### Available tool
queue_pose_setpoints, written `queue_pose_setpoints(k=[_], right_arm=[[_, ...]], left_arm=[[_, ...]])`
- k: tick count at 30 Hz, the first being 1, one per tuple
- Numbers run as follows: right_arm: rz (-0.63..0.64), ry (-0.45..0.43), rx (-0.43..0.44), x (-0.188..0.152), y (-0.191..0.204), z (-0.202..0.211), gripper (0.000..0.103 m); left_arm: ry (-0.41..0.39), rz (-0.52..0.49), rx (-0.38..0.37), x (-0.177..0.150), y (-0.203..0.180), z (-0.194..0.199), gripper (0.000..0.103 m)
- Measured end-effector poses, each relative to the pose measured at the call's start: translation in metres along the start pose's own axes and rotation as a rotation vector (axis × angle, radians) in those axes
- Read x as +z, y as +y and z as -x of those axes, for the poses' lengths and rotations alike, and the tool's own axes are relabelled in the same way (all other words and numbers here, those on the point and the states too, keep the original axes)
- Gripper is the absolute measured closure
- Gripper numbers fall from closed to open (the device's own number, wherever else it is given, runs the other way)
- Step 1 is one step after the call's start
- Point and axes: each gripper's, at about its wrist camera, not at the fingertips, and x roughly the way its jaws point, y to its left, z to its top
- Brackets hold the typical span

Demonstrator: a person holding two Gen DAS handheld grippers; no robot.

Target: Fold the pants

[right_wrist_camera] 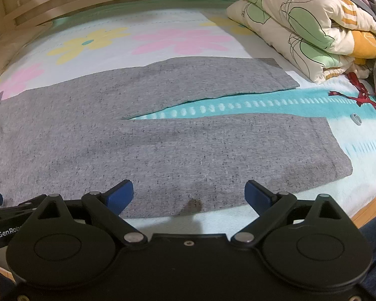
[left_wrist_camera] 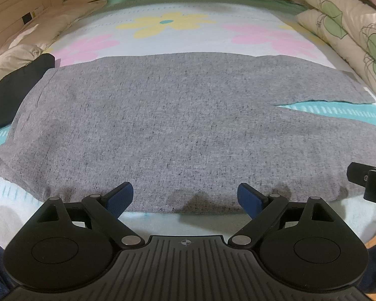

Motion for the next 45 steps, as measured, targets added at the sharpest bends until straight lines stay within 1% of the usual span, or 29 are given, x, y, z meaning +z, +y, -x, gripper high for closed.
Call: queue_pose_setpoints(k=[8,13,18,23,27,31,33,36,38,41,43,45], right_arm=[[0.005,-0.002,0.004,0.000,0.001,0.000,0.007],[0.007,-0.005,0.008,0.000,0.003,0.000,0.007],[0.007,-0.002,0.007,0.002,0.006,-0.002,0.007],[0.004,-0.019,-0.015,0.002,0.006,0.001,0.007],[-0.005,-0.015,-0.022,0.005,0.008,0.000,0.006],[-0.020,-0.026,0.000,0.006,0.010,0.005,0.005],[-0.001,-0.049,0.012,0.005,0.013,0.007,0.004],[0.084,-0.047,-0.014,0.002,0.024,0.007,0.005],[0.097,-0.051,-0.037,-0.001,0.028,0.006,0.005],[0.114,-0.015,-0.016,-0.002,0.030,0.000,0.008],[0.111,0.004,-0.007,-0.002,0.031,-0.003,0.008],[0.103,0.017,-0.006,-0.001,0.031,-0.005,0.011]], left_arm=[[-0.004,0.004,-0.009,0.003,-0.002,0.005,0.013],[-0.015,-0.016,-0.001,0.005,-0.007,0.007,0.013],[-0.037,-0.048,0.024,0.004,-0.011,0.007,0.013],[-0.025,-0.047,-0.004,0.002,-0.011,0.005,0.013],[-0.034,-0.043,-0.002,0.002,-0.010,0.005,0.013],[-0.056,-0.032,0.016,0.003,-0.006,0.005,0.013],[-0.065,-0.028,0.031,0.004,-0.004,0.004,0.013],[-0.061,-0.020,0.045,0.006,-0.001,0.003,0.013],[-0.051,-0.013,0.042,0.008,0.002,0.000,0.013],[-0.038,-0.024,0.052,0.012,0.004,-0.002,0.013],[-0.030,-0.038,0.064,0.019,0.006,-0.004,0.013],[-0.028,-0.045,0.061,0.028,0.008,-0.005,0.013]])
